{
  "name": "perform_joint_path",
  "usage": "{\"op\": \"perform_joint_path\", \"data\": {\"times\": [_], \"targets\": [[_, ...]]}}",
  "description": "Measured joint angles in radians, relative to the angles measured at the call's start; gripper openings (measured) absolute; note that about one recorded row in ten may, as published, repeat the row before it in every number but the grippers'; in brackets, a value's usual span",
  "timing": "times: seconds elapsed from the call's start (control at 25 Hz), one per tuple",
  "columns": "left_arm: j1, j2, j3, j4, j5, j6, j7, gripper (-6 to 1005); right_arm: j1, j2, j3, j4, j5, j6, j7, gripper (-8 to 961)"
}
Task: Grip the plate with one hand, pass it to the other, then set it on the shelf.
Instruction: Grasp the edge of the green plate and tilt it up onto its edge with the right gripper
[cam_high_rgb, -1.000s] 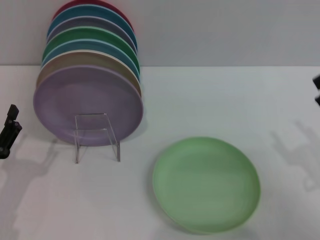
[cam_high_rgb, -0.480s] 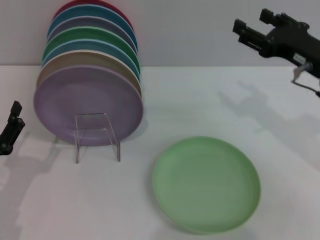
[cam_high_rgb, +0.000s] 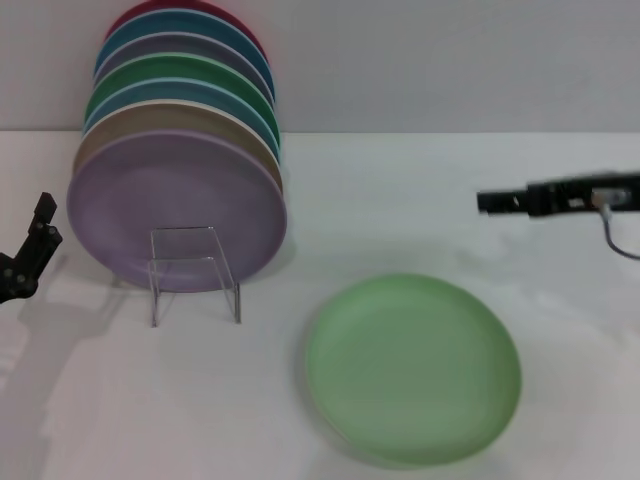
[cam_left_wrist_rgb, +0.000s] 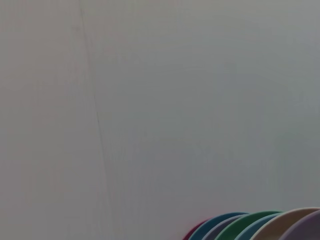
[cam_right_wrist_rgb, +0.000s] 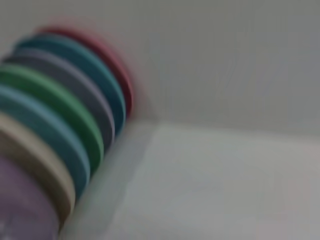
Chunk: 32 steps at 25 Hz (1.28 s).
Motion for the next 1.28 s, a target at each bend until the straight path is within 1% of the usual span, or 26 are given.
{"op": "perform_joint_path", "data": {"times": [0.08,0.16,0.24,0.36,0.6,0.72,1.08,1.28], "targets": [[-0.001,0.000,-0.001,-0.003,0.000,-0.006,0.000,801,0.015,-0.001,0.047,0.002,-0.016,0.101,0.025,747],[-0.001,0.000,-0.003,-0.004,0.000,-0.010,0.000,801,0.030,-0.002,0.075,0.002,-0.037,0.172,0.046,746],[-0.004,0.001,-0.007,-0.007,-0.001,-0.021,0.000,800,0.046,-0.005,0.087,-0.013,-0.049,0.222,0.062,745],[-0.006,0.002,-0.008,-0.012,-0.001,-0.025,-0.001,800,0.070,-0.007,0.088,-0.053,-0.067,0.263,0.066,744],[-0.006,0.003,-0.008,-0.015,-0.002,-0.027,-0.001,800,0.129,0.006,0.075,-0.199,-0.102,0.264,0.042,744],[-0.006,0.004,-0.008,-0.016,-0.002,-0.028,-0.001,800,0.152,0.008,0.062,-0.263,-0.114,0.249,0.036,743],[0.000,0.005,-0.008,-0.015,-0.001,-0.030,-0.001,800,0.183,0.009,0.033,-0.363,-0.114,0.209,0.024,742],[0.002,0.005,-0.008,-0.015,-0.001,-0.026,-0.001,800,0.198,0.009,0.007,-0.393,-0.110,0.199,0.022,741]]}}
